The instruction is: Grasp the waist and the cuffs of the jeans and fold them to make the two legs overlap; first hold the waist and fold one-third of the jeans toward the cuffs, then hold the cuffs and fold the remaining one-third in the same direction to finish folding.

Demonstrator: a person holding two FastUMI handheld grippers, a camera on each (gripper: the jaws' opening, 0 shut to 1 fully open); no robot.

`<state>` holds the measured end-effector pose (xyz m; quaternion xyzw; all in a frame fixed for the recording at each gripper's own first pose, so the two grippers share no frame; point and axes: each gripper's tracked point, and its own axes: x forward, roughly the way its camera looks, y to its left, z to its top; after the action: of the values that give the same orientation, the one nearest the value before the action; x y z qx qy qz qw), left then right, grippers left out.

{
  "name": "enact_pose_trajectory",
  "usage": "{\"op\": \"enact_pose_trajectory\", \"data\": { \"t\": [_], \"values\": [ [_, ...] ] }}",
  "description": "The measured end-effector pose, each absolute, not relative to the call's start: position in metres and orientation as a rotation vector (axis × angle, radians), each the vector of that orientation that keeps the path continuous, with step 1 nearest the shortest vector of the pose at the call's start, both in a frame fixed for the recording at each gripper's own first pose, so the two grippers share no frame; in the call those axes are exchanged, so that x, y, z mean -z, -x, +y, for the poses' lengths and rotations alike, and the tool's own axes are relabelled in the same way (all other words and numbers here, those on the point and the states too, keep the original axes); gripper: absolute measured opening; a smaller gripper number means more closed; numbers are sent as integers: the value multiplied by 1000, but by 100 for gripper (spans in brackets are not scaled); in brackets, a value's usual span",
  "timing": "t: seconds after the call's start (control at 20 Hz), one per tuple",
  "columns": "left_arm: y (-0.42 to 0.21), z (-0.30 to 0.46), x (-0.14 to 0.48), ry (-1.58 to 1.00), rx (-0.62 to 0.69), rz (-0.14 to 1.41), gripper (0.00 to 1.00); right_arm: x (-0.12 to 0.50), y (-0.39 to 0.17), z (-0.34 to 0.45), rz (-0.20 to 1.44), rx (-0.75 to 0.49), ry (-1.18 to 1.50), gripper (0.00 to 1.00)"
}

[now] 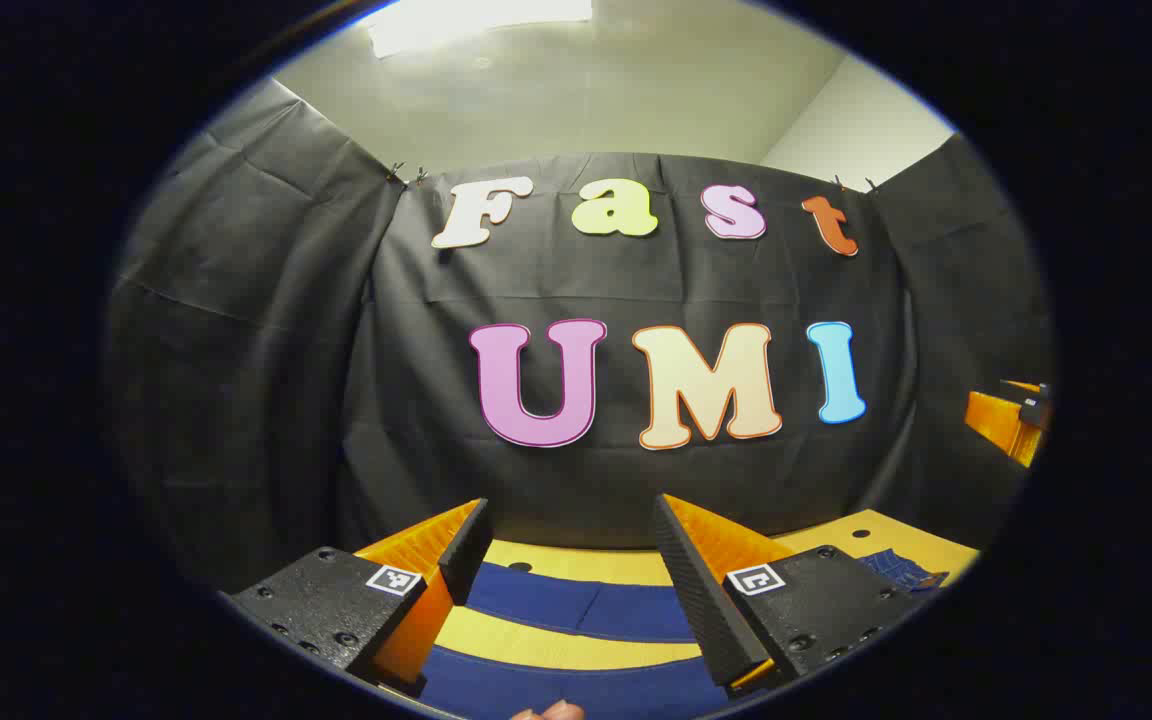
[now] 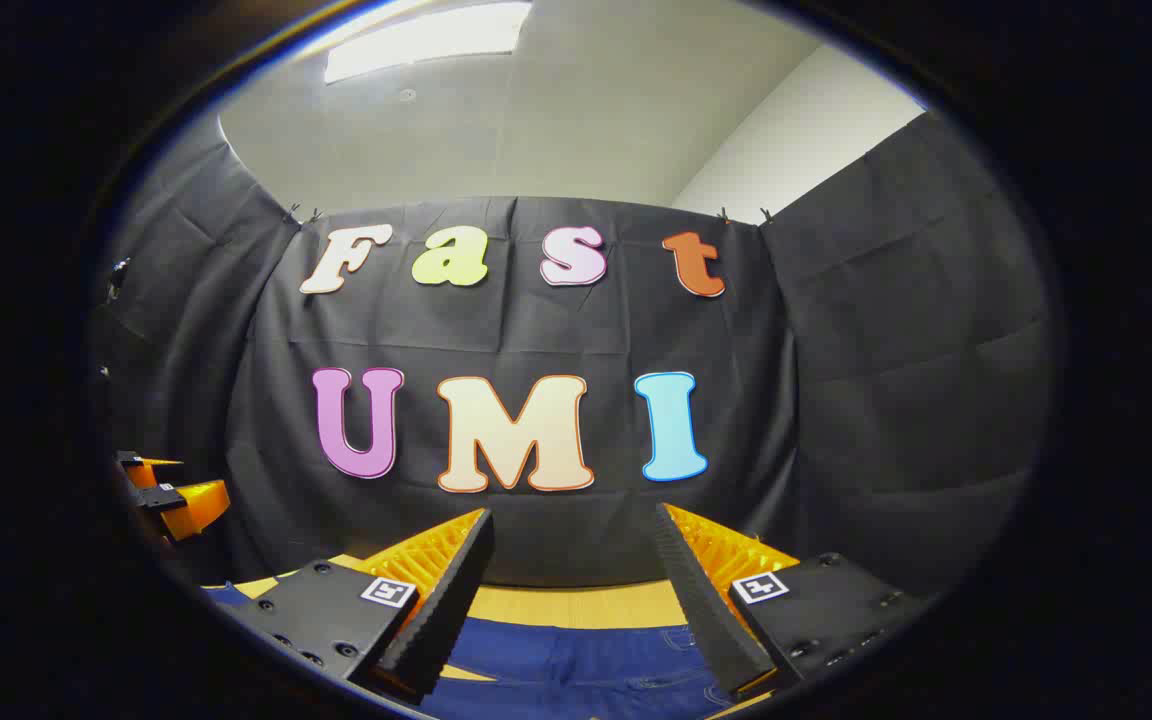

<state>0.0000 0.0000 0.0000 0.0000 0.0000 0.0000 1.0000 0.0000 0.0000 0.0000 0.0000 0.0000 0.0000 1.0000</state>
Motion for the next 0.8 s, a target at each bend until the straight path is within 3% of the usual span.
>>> {"op": "enact_pose_trajectory", "data": {
  "t": [0.8],
  "values": [
    [10, 2, 11, -19, 20, 39, 94, 1, 1, 2, 3, -32, 21, 100]
  ]
}}
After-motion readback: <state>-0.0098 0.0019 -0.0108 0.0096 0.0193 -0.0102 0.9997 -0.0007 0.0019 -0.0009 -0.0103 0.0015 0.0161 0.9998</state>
